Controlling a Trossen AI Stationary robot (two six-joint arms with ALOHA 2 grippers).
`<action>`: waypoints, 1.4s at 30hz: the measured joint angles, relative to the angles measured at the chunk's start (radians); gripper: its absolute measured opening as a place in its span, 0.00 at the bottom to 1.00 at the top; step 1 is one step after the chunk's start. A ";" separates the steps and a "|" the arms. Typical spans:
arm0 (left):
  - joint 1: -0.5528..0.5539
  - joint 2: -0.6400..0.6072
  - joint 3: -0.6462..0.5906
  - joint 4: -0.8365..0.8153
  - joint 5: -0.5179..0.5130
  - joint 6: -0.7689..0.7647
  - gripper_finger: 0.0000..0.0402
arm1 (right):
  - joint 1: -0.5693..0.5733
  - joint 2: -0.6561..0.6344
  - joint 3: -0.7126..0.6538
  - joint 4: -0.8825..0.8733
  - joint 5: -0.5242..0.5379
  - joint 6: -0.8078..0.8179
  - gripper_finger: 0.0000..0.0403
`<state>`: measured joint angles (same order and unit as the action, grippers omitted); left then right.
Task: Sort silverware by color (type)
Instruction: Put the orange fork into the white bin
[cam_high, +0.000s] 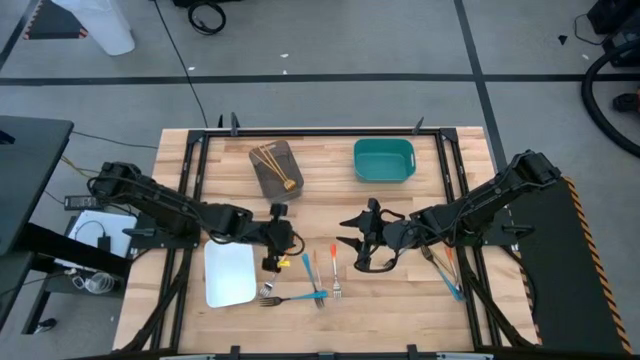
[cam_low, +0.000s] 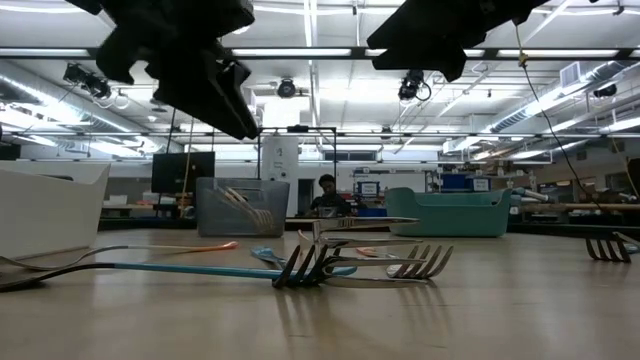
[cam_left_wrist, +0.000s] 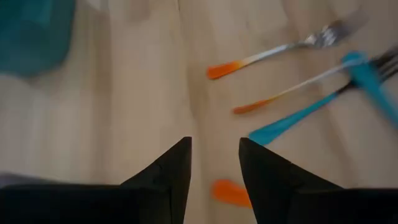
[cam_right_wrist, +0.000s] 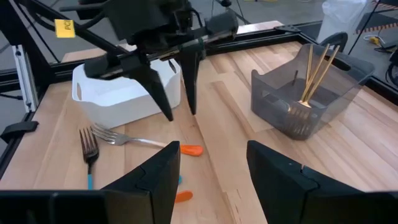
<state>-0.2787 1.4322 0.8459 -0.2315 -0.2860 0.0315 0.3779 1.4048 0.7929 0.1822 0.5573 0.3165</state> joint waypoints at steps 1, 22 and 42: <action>0.000 0.000 0.000 -0.004 0.014 -0.058 0.35 | 0.000 0.000 0.000 0.000 0.000 0.000 0.49; -0.069 0.007 0.035 -0.133 0.085 -0.702 0.35 | -0.001 0.000 0.000 0.042 -0.002 -0.151 0.49; -0.120 0.183 0.114 -0.283 0.058 -0.968 0.35 | 0.048 0.000 -0.026 0.036 -0.064 -0.097 0.49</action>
<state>-0.3985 1.6148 0.9596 -0.5148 -0.2281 -0.9364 0.4258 1.4052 0.7665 0.2179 0.4929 0.2194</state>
